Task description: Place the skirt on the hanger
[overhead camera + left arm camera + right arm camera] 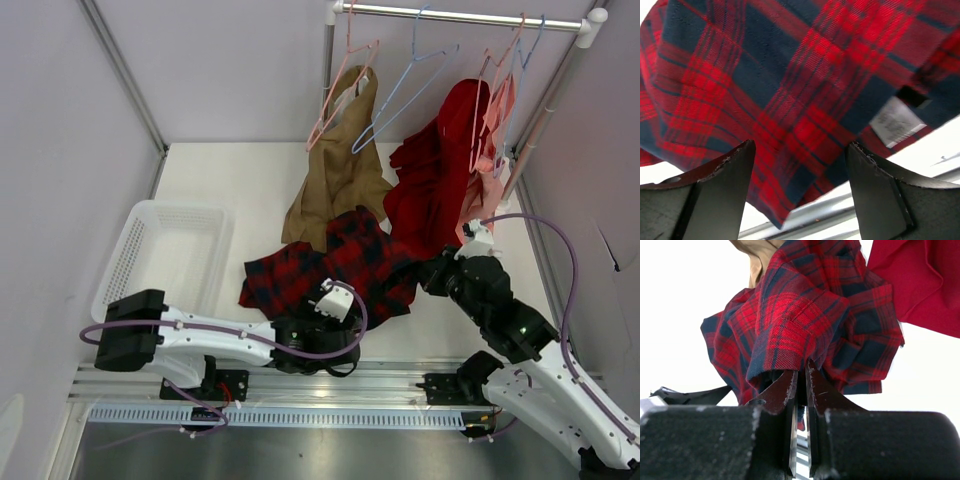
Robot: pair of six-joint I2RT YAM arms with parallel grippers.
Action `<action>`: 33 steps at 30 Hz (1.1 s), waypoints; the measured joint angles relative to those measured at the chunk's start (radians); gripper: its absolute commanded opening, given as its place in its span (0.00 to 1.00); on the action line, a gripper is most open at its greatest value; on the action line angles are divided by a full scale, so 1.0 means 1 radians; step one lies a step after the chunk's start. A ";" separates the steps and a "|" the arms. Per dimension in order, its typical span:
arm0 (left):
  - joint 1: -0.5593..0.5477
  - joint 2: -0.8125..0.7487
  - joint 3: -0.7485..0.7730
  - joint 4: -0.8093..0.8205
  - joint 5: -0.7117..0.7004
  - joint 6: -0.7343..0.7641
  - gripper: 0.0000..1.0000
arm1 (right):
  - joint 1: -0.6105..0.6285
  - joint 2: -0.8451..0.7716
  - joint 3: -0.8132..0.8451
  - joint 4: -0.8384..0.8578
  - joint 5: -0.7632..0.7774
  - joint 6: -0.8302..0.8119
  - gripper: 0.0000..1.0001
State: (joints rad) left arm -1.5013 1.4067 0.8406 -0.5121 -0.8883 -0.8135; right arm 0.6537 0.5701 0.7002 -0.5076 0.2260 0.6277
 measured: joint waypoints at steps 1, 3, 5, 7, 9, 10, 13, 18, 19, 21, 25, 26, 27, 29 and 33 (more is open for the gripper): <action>0.003 0.010 0.003 -0.008 -0.006 -0.003 0.76 | 0.000 -0.002 0.004 -0.004 -0.001 0.000 0.00; 0.010 0.023 0.003 -0.021 -0.012 -0.008 0.76 | 0.000 -0.003 0.016 -0.014 -0.003 0.000 0.00; 0.012 0.024 0.003 -0.022 -0.016 -0.008 0.76 | 0.000 -0.004 0.027 -0.023 -0.005 0.000 0.00; 0.014 0.022 0.003 -0.022 -0.018 -0.008 0.76 | 0.001 -0.004 0.040 -0.030 -0.006 0.000 0.00; 0.014 0.022 0.003 -0.022 -0.018 -0.008 0.76 | 0.002 -0.004 0.050 -0.038 -0.006 0.000 0.00; 0.014 0.022 0.003 -0.024 -0.018 -0.010 0.76 | 0.003 -0.004 0.054 -0.042 -0.006 0.000 0.00; 0.019 0.024 0.003 -0.045 -0.018 -0.037 0.77 | 0.004 -0.004 0.063 -0.050 -0.006 0.000 0.00; 0.062 0.009 -0.036 -0.090 -0.018 -0.113 0.75 | 0.005 -0.004 0.088 -0.076 -0.005 -0.002 0.00; 0.077 -0.010 -0.058 -0.097 -0.017 -0.125 0.72 | 0.005 -0.003 0.097 -0.084 -0.003 -0.004 0.00; 0.114 -0.057 -0.098 -0.118 -0.014 -0.140 0.69 | 0.005 -0.003 0.113 -0.096 -0.002 -0.009 0.00; 0.179 -0.139 -0.127 -0.132 -0.005 -0.158 0.59 | 0.005 -0.005 0.132 -0.117 -0.001 -0.019 0.00; 0.193 -0.154 -0.128 -0.132 0.002 -0.159 0.56 | 0.005 -0.007 0.133 -0.120 -0.001 -0.020 0.00; 0.209 -0.169 -0.130 -0.129 0.010 -0.158 0.49 | 0.004 -0.009 0.134 -0.125 0.000 -0.021 0.00; 0.239 -0.199 -0.142 -0.114 0.026 -0.158 0.42 | 0.003 -0.013 0.135 -0.132 -0.003 -0.027 0.00; 0.301 -0.274 -0.170 -0.088 0.084 -0.144 0.14 | -0.023 -0.015 0.144 -0.151 -0.029 -0.038 0.00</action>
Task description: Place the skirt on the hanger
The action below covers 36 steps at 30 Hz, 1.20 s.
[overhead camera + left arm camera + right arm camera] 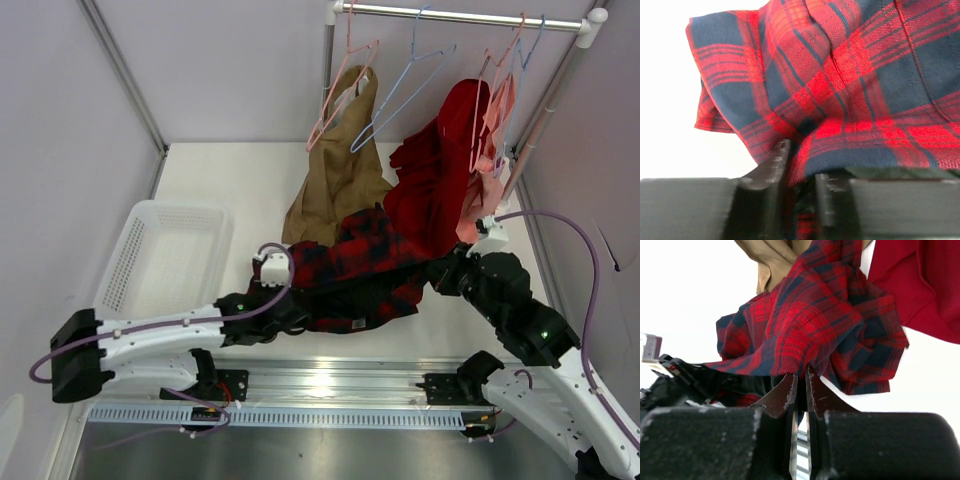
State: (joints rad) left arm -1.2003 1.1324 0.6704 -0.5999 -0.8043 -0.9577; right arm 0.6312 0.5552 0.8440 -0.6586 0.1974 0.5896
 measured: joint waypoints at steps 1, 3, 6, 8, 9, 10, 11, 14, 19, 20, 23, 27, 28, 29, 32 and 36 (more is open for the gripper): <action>0.019 -0.033 -0.010 0.017 0.026 0.012 0.12 | -0.010 0.002 0.003 -0.004 -0.010 -0.003 0.00; 0.056 -0.112 -0.029 0.044 0.075 0.036 0.05 | -0.036 0.006 0.005 -0.005 -0.041 -0.009 0.00; 0.126 -0.243 -0.053 0.093 0.169 0.089 0.00 | -0.084 0.013 0.005 0.000 -0.099 -0.016 0.00; 0.173 -0.317 -0.065 0.122 0.239 0.127 0.00 | -0.113 0.024 0.005 0.011 -0.153 -0.019 0.00; 0.198 -0.352 -0.071 0.140 0.278 0.148 0.00 | -0.127 0.029 0.005 0.019 -0.182 -0.019 0.00; 0.222 -0.377 -0.074 0.158 0.325 0.165 0.00 | -0.146 0.039 0.005 0.033 -0.224 -0.019 0.00; 0.247 -0.398 -0.075 0.177 0.370 0.183 0.00 | -0.161 0.050 0.005 0.047 -0.259 -0.020 0.00; 0.314 -0.433 -0.075 0.254 0.526 0.233 0.00 | -0.215 0.089 0.005 0.089 -0.387 -0.018 0.00; 0.393 -0.433 -0.072 0.396 0.807 0.297 0.00 | -0.370 0.139 -0.035 0.193 -0.654 0.007 0.00; 0.407 -0.426 -0.068 0.419 0.854 0.302 0.00 | -0.397 0.142 -0.053 0.213 -0.697 0.016 0.00; 0.444 -0.390 -0.060 0.539 1.015 0.301 0.00 | -0.518 0.143 -0.123 0.249 -0.823 0.045 0.00; 0.470 -0.338 -0.060 0.706 1.180 0.271 0.00 | -0.665 0.130 -0.203 0.291 -0.961 0.076 0.00; 0.473 -0.325 -0.060 0.746 1.216 0.259 0.00 | -0.689 0.129 -0.216 0.298 -0.986 0.084 0.00; 0.475 -0.313 -0.060 0.781 1.246 0.245 0.00 | -0.718 0.128 -0.232 0.309 -1.017 0.091 0.00; 0.496 -0.269 -0.061 0.932 1.344 0.177 0.00 | -0.776 0.129 -0.257 0.333 -1.076 0.106 0.00; 0.520 -0.204 -0.030 1.049 1.427 0.098 0.00 | -0.818 0.135 -0.250 0.378 -1.124 0.162 0.00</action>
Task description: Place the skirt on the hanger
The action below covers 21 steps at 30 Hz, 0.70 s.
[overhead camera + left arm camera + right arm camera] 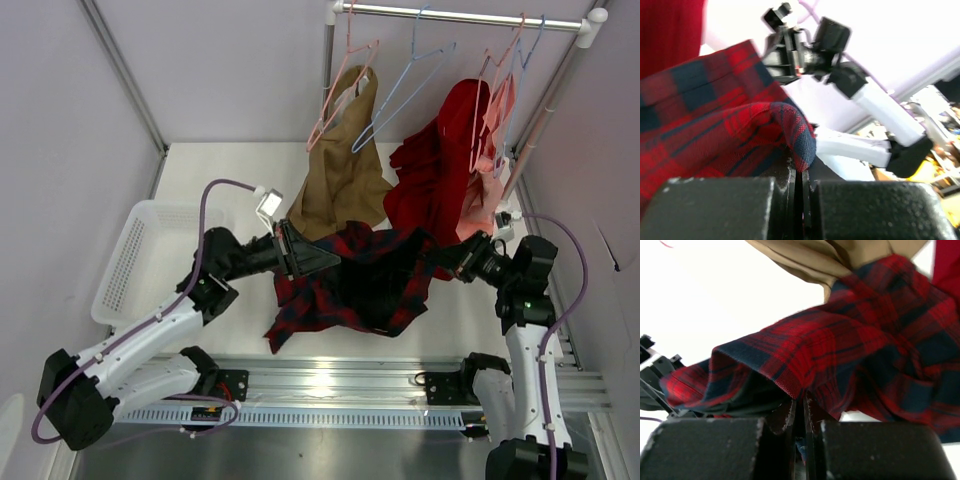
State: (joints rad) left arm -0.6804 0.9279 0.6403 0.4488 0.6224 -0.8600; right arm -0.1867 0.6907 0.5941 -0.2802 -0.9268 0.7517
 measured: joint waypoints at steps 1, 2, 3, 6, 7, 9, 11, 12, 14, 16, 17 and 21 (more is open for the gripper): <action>0.001 0.020 0.025 0.011 0.015 -0.015 0.00 | -0.004 0.005 0.005 0.017 -0.006 0.020 0.00; 0.002 0.039 0.058 0.018 0.030 -0.027 0.00 | -0.007 0.013 0.018 0.048 -0.013 0.051 0.00; 0.002 0.050 0.087 0.024 0.042 -0.034 0.00 | -0.008 0.020 0.034 0.076 -0.021 0.080 0.00; 0.006 0.066 0.179 0.050 0.070 -0.059 0.00 | -0.011 0.050 0.121 0.166 -0.034 0.168 0.00; 0.010 0.065 0.198 0.068 0.079 -0.068 0.00 | -0.012 0.053 0.144 0.201 -0.039 0.196 0.00; 0.019 0.058 0.213 0.108 0.092 -0.087 0.00 | -0.013 0.055 0.187 0.301 -0.055 0.270 0.00; 0.034 0.049 0.200 0.142 0.097 -0.111 0.00 | -0.013 0.054 0.200 0.391 -0.068 0.327 0.00; 0.044 0.044 0.177 0.165 0.098 -0.126 0.00 | -0.011 0.054 0.199 0.419 -0.074 0.346 0.00; 0.060 0.039 0.122 0.202 0.097 -0.146 0.00 | -0.006 0.049 0.171 0.504 -0.085 0.399 0.00; 0.077 0.037 0.047 0.221 0.095 -0.160 0.00 | 0.001 0.040 0.099 0.609 -0.093 0.457 0.00; 0.084 0.039 0.006 0.226 0.089 -0.161 0.00 | 0.006 0.038 0.041 0.677 -0.097 0.500 0.00; 0.103 0.106 -0.133 0.264 0.083 -0.173 0.00 | 0.044 0.076 -0.190 0.906 -0.108 0.610 0.00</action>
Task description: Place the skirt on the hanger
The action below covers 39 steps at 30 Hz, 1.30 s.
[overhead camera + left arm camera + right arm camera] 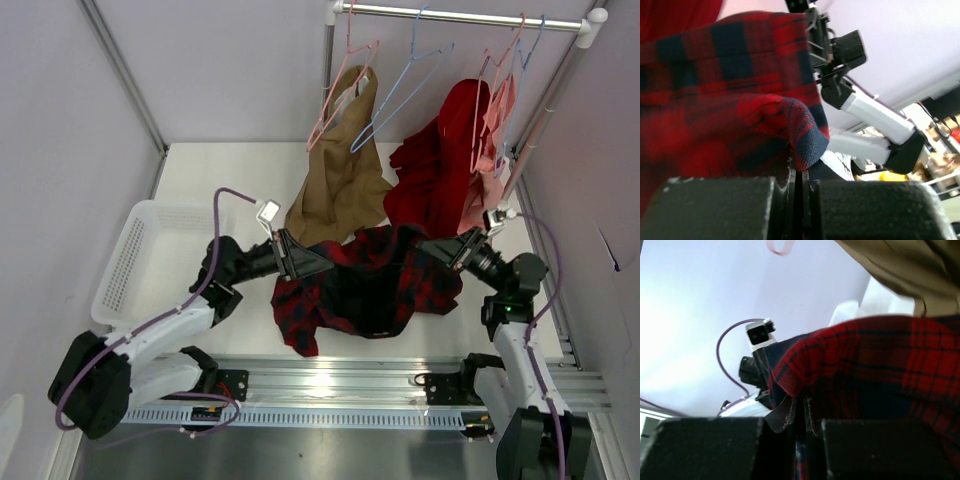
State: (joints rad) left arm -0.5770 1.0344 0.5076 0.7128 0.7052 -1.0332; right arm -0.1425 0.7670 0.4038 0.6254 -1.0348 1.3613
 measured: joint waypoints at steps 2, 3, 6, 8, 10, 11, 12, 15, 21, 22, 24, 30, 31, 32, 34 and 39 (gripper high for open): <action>0.002 0.059 -0.056 0.040 -0.005 -0.009 0.00 | 0.025 0.039 -0.095 0.067 -0.002 0.023 0.00; 0.002 0.088 -0.084 0.061 -0.009 -0.014 0.00 | 0.036 0.052 -0.133 0.087 -0.003 0.022 0.00; 0.003 0.159 -0.152 0.088 -0.021 -0.013 0.01 | 0.066 0.074 -0.211 0.113 -0.006 -0.018 0.00; 0.004 0.189 -0.172 0.090 -0.028 -0.006 0.05 | 0.074 0.079 -0.245 0.114 -0.005 -0.061 0.00; 0.004 0.212 -0.185 0.095 -0.042 0.008 0.09 | 0.075 0.082 -0.282 0.107 -0.002 -0.115 0.00; 0.005 0.218 -0.190 0.095 -0.048 0.014 0.11 | 0.075 0.084 -0.294 0.097 -0.001 -0.137 0.00; 0.005 0.227 -0.197 0.098 -0.052 0.022 0.13 | 0.075 0.086 -0.306 0.075 0.003 -0.172 0.00; 0.005 0.242 -0.209 0.078 -0.075 0.048 0.14 | 0.075 0.085 -0.320 -0.039 0.026 -0.287 0.00; 0.006 0.240 -0.201 -0.088 -0.177 0.136 0.24 | 0.075 0.069 -0.320 -0.272 0.091 -0.481 0.07; 0.006 0.239 -0.197 -0.119 -0.192 0.147 0.24 | 0.075 0.063 -0.320 -0.304 0.103 -0.506 0.07; 0.006 0.237 -0.175 -0.205 -0.233 0.176 0.29 | 0.075 0.056 -0.319 -0.357 0.130 -0.552 0.09; 0.006 0.221 -0.130 -0.360 -0.315 0.233 0.50 | 0.114 0.065 -0.286 -0.507 0.224 -0.657 0.17; 0.006 0.212 -0.123 -0.389 -0.327 0.246 0.51 | 0.135 0.065 -0.272 -0.533 0.246 -0.669 0.18; 0.006 0.207 -0.116 -0.409 -0.333 0.253 0.52 | 0.158 0.065 -0.255 -0.558 0.269 -0.682 0.20; 0.006 0.200 -0.086 -0.465 -0.343 0.277 0.56 | 0.195 0.064 -0.227 -0.595 0.304 -0.698 0.25; 0.006 0.172 0.003 -0.585 -0.360 0.341 0.61 | 0.358 0.027 -0.076 -0.771 0.482 -0.752 0.35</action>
State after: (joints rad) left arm -0.5709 1.2064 0.5110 0.1280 0.3447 -0.6926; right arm 0.2153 0.7937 0.3275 -0.1452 -0.5529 0.6094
